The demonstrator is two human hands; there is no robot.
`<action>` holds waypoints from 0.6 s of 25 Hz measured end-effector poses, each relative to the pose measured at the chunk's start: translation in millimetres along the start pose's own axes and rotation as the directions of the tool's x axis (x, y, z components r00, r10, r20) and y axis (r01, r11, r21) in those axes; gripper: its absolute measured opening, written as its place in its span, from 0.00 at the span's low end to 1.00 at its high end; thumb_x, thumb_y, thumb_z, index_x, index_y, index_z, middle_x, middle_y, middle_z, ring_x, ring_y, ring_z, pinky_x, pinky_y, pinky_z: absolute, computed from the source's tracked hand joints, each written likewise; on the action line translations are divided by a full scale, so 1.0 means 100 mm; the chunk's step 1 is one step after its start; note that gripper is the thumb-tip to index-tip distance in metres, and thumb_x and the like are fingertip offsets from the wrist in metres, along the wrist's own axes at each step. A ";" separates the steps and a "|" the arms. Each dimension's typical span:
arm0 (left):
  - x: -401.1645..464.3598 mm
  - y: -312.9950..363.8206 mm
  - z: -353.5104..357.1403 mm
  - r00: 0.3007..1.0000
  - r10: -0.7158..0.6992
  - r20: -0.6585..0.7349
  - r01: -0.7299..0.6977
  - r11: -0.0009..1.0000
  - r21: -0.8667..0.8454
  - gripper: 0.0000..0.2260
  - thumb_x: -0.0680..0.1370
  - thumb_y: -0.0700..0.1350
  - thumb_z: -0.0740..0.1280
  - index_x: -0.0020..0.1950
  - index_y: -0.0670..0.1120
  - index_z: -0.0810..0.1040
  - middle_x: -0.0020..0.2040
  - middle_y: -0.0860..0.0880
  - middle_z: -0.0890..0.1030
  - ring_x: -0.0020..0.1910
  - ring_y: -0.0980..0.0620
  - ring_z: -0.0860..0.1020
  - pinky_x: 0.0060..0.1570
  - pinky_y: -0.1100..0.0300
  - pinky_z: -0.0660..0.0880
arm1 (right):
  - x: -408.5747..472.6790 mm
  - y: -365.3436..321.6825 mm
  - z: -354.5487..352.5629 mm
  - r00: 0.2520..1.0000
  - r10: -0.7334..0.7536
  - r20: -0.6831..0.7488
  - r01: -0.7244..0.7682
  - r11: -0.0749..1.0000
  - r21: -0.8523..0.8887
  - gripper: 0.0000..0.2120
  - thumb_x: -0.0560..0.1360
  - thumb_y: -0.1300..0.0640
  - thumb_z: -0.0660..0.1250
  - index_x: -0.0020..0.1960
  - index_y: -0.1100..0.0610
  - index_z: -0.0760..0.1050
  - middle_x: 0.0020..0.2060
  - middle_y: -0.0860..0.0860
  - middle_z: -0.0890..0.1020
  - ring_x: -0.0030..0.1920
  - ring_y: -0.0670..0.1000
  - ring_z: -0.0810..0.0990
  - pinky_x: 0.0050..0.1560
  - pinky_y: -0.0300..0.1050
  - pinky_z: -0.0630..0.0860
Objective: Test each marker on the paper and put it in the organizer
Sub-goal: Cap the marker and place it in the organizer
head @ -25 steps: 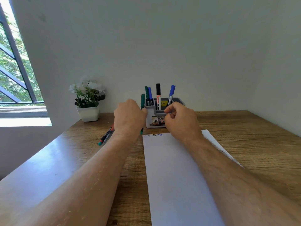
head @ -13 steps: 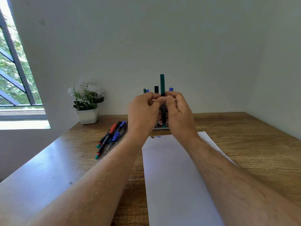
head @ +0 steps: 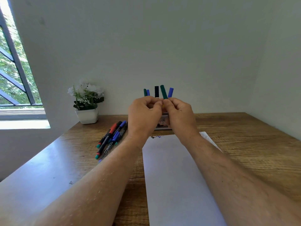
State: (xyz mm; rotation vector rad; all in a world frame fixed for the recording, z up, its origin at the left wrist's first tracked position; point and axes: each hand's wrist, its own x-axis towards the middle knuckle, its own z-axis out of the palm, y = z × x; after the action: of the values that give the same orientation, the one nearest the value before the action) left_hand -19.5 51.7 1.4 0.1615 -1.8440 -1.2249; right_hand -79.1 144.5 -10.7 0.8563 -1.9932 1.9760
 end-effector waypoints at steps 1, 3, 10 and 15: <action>0.01 0.01 -0.01 0.998 -0.037 -0.041 0.034 0.997 -0.065 0.06 0.76 0.42 0.68 0.46 0.48 0.85 0.36 0.50 0.85 0.35 0.54 0.84 0.37 0.56 0.82 | 0.00 0.02 -0.01 1.000 -0.028 0.003 0.028 0.998 -0.060 0.12 0.82 0.53 0.61 0.57 0.55 0.82 0.43 0.52 0.84 0.41 0.44 0.82 0.37 0.32 0.76; 0.04 0.03 -0.05 0.988 -0.130 -0.081 0.111 0.974 -0.198 0.06 0.77 0.47 0.69 0.45 0.46 0.83 0.35 0.48 0.84 0.32 0.54 0.83 0.33 0.59 0.80 | 0.00 0.03 -0.03 0.996 -0.091 0.026 0.094 0.979 -0.178 0.11 0.81 0.55 0.62 0.56 0.55 0.82 0.36 0.48 0.83 0.36 0.39 0.80 0.33 0.26 0.72; 0.10 -0.02 -0.13 0.950 -0.310 -0.025 0.287 0.906 -0.311 0.11 0.74 0.52 0.73 0.45 0.44 0.84 0.34 0.47 0.85 0.31 0.53 0.82 0.35 0.62 0.80 | -0.01 0.06 -0.03 0.972 -0.187 0.140 0.227 0.895 -0.383 0.13 0.81 0.54 0.63 0.60 0.56 0.81 0.39 0.49 0.83 0.40 0.45 0.80 0.45 0.39 0.79; 0.10 -0.02 -0.12 0.951 -0.306 -0.036 0.279 0.904 -0.324 0.09 0.75 0.51 0.72 0.45 0.45 0.84 0.33 0.48 0.85 0.31 0.54 0.82 0.35 0.62 0.80 | 0.01 0.03 -0.06 0.966 -0.218 0.142 0.257 0.880 -0.399 0.15 0.79 0.48 0.65 0.59 0.54 0.82 0.37 0.45 0.83 0.35 0.41 0.79 0.38 0.31 0.74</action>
State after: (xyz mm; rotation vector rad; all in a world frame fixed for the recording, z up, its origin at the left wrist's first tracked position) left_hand -17.3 37.2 7.5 0.3175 -1.5603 -1.6794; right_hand -83.1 150.3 -12.7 1.0364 -2.1260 1.3310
